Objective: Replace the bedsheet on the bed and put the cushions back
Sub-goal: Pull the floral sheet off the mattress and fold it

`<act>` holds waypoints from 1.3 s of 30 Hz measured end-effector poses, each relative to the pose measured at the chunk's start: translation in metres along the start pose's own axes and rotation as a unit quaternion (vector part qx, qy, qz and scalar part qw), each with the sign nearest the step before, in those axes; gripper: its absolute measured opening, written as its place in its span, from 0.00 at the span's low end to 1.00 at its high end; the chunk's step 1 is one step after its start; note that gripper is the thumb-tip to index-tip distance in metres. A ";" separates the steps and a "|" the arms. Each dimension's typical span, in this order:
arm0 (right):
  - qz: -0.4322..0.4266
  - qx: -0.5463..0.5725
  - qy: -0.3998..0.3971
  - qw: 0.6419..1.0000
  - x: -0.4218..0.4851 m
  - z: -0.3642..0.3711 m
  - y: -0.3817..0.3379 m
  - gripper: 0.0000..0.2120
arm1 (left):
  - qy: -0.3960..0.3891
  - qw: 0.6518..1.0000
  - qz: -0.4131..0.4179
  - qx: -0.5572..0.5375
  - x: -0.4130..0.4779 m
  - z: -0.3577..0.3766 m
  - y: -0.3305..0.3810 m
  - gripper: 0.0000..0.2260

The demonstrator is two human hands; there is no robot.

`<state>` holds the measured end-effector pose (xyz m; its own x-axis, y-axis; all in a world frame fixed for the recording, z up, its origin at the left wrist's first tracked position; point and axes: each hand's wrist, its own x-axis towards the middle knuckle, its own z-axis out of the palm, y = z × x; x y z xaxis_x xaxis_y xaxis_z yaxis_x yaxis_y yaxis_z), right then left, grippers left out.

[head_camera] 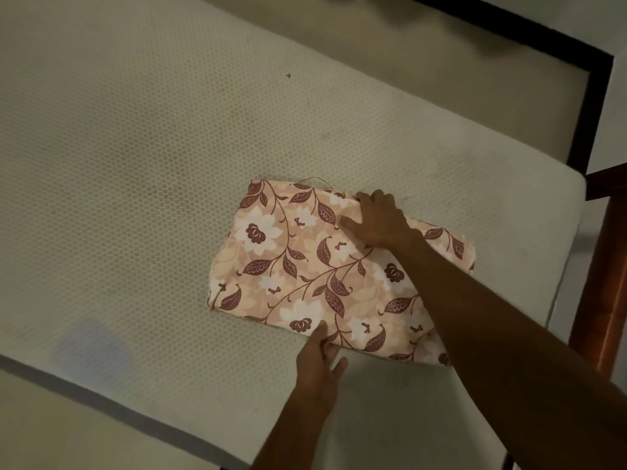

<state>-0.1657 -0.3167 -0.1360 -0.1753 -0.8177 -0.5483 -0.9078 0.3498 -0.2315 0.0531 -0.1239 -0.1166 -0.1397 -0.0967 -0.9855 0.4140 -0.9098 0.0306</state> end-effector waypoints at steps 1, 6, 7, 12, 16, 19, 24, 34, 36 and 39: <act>-0.006 -0.005 0.002 1.000 0.000 0.001 -0.001 0.41 | 0.005 1.000 0.003 -0.003 0.003 0.003 -0.003 0.27; -0.013 0.017 -0.028 0.999 -0.002 0.010 0.004 0.37 | 0.033 0.999 0.032 0.017 0.014 -0.003 -0.006 0.22; -0.010 0.018 -0.041 0.999 -0.002 0.011 0.005 0.36 | 0.034 0.999 0.036 0.017 0.014 -0.006 -0.006 0.19; -0.020 0.041 -0.073 0.996 -0.003 0.015 0.005 0.30 | 0.027 0.998 0.048 0.039 0.010 -0.019 -0.004 0.12; -0.002 0.106 -0.112 0.988 -0.005 0.008 0.004 0.31 | -0.003 0.998 0.062 -0.015 0.004 -0.020 -0.003 0.16; 0.040 0.209 -0.162 0.964 -0.016 -0.006 0.002 0.28 | -0.011 0.995 0.073 -0.069 -0.006 -0.019 0.001 0.16; 0.108 0.328 -0.169 0.923 -0.049 -0.025 -0.003 0.30 | -0.002 0.988 0.126 -0.091 -0.043 -0.021 0.027 0.17; 0.132 0.556 -0.083 0.817 -0.114 -0.076 -0.018 0.28 | -0.031 0.947 0.314 0.060 -0.127 0.002 0.121 0.16; 0.119 0.594 -0.065 0.793 -0.123 -0.089 -0.022 0.29 | -0.047 0.937 0.340 0.070 -0.139 0.013 0.136 0.16; 0.101 0.640 -0.022 0.762 -0.128 -0.110 -0.029 0.32 | -0.093 0.922 0.372 0.055 -0.156 0.031 0.159 0.16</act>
<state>-0.1594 -0.2725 0.0294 -0.2232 -0.6813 -0.6972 0.2551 0.6495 -0.7163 0.1125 -0.2659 0.0477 -0.0097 -0.7693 -0.6388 0.3659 -0.5973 0.7137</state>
